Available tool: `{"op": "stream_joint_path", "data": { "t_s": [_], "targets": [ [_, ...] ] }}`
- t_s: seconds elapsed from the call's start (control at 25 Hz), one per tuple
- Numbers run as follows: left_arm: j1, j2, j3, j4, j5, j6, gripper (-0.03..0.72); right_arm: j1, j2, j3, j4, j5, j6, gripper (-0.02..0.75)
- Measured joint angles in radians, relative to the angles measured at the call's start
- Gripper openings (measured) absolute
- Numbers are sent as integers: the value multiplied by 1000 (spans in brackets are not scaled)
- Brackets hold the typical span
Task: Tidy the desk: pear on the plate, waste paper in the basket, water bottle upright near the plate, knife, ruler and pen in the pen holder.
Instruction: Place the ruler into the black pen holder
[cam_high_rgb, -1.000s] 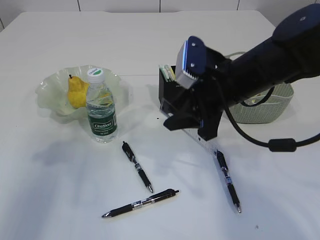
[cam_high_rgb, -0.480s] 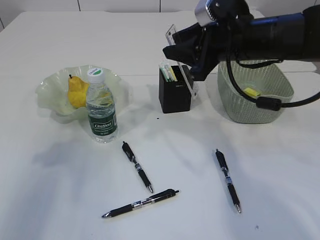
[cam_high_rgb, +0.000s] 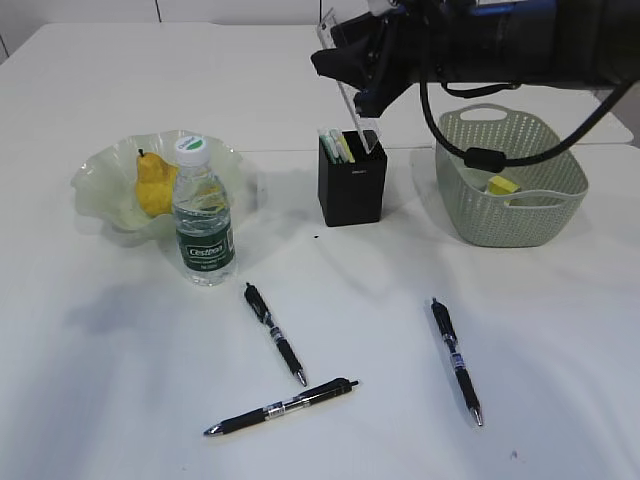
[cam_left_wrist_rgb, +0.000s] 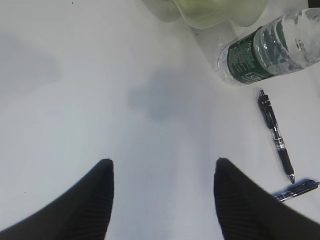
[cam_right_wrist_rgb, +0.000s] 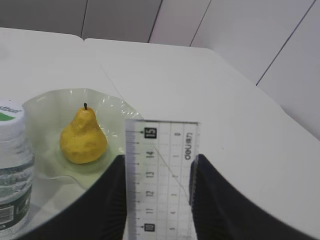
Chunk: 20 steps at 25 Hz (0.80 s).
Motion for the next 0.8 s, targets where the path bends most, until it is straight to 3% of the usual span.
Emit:
{"op": "stream_joint_path", "data": {
  "t_s": [0.8],
  "targets": [
    [0,0,0,0,-2,0,447,-25,275,-283,0,34,56,280]
  ]
}}
